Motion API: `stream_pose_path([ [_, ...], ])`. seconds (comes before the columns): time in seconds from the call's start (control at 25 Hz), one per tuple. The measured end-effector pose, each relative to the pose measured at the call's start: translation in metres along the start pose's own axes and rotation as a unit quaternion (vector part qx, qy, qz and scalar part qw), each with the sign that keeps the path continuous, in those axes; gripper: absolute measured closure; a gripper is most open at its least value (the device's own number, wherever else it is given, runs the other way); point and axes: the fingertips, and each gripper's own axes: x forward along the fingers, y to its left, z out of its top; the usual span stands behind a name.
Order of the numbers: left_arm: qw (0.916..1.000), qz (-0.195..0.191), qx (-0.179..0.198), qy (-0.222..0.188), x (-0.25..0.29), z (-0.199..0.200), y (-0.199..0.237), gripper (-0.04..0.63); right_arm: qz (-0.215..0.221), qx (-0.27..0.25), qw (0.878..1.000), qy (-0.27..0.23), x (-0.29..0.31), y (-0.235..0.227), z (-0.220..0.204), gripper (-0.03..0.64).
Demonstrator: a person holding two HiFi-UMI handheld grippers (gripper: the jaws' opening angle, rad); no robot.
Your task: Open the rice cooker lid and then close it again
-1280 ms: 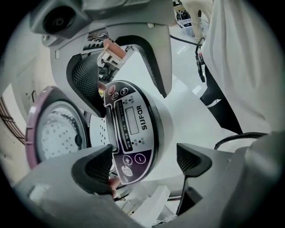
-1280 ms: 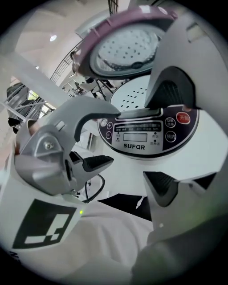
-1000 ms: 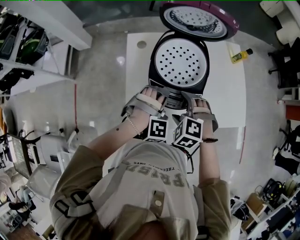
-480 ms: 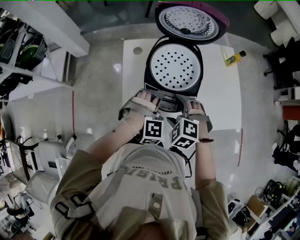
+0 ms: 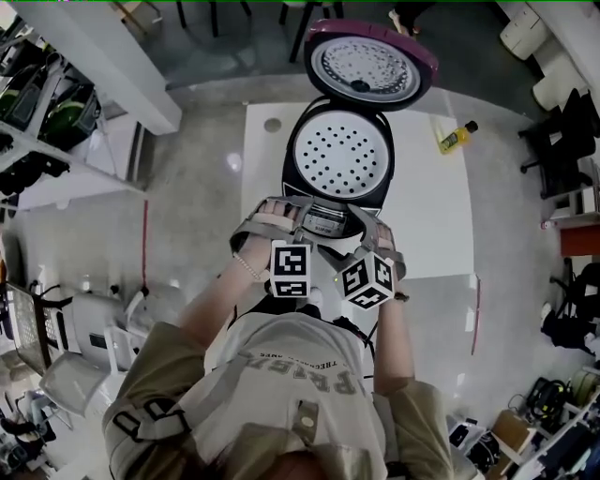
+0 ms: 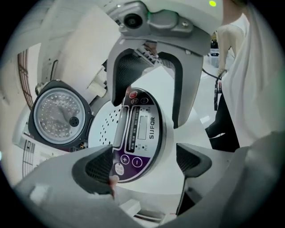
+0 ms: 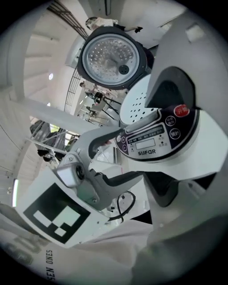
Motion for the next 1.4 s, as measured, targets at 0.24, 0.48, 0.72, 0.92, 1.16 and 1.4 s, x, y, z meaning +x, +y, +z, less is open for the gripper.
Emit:
stream_pose_path([
  [0.24,0.9952,0.003,-0.087,-0.046,-0.02,0.009,-0.001,0.135,-0.03,0.069,0.995,-0.072,-0.03,-0.005,0.008,0.193],
  [0.48,0.9755,0.025,-0.199,-0.09,-0.039,0.017,0.0,0.135,-0.041,0.169,0.971,-0.166,-0.066,-0.007,0.016,0.193],
  [0.72,0.9361,0.042,-0.313,-0.155,-0.058,0.025,0.007,0.136,-0.061,0.268,0.933,-0.233,-0.1,-0.022,0.003,0.193],
  [0.92,0.9146,0.057,-0.354,-0.187,-0.07,0.021,0.02,0.135,-0.068,0.298,0.918,-0.254,-0.116,-0.036,-0.01,0.193],
  [1.16,0.9015,0.062,-0.373,-0.211,-0.071,0.003,0.047,0.135,-0.076,0.313,0.907,-0.27,-0.119,-0.069,-0.015,0.193],
  [1.4,0.9011,0.055,-0.373,-0.215,-0.056,-0.028,0.087,0.135,-0.092,0.334,0.899,-0.27,-0.109,-0.11,-0.02,0.193],
])
